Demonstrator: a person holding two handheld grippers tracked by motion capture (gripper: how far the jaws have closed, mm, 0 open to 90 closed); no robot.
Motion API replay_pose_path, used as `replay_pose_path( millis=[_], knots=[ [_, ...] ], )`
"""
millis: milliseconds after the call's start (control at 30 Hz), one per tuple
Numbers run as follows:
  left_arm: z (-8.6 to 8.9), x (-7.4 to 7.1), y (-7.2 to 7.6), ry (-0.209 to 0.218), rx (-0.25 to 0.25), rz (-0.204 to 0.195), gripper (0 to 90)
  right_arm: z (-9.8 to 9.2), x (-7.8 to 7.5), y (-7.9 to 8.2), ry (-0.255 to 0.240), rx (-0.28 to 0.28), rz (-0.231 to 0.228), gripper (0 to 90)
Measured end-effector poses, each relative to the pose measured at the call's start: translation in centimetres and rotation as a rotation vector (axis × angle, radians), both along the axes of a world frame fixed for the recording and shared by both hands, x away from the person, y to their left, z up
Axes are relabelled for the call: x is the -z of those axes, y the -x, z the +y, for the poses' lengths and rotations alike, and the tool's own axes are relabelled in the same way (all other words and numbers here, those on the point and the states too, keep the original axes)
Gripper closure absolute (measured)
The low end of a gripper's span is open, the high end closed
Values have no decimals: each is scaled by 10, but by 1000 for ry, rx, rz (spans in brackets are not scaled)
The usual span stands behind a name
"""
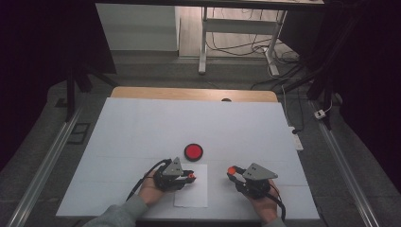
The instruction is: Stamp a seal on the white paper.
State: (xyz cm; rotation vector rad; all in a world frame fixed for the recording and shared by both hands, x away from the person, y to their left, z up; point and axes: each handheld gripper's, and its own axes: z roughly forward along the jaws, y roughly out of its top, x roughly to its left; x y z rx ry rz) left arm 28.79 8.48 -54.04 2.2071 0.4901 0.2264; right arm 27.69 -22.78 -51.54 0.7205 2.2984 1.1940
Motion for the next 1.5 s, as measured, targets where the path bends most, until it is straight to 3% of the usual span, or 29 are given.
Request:
replay_pose_path(
  millis=[500,600,700,800,1133,1500],
  knots=[
    [-2,-1,1,-1,-9,-4,720,1,0,0,1,-1,-1,641],
    [-3,-4,2,-19,2,-45,721,1,0,0,0,0,-1,641],
    [-1,-13,2,62,-12,-45,721,1,-1,0,-3,0,-3,640],
    [4,-21,1,103,-22,-45,720,1,-1,0,-9,0,-3,639],
    [19,-37,-1,224,-59,11,719,1,-1,0,-2,0,-5,639],
    [28,-55,-2,256,-73,14,719,2,-1,-1,-2,-2,-6,639]
  ],
)
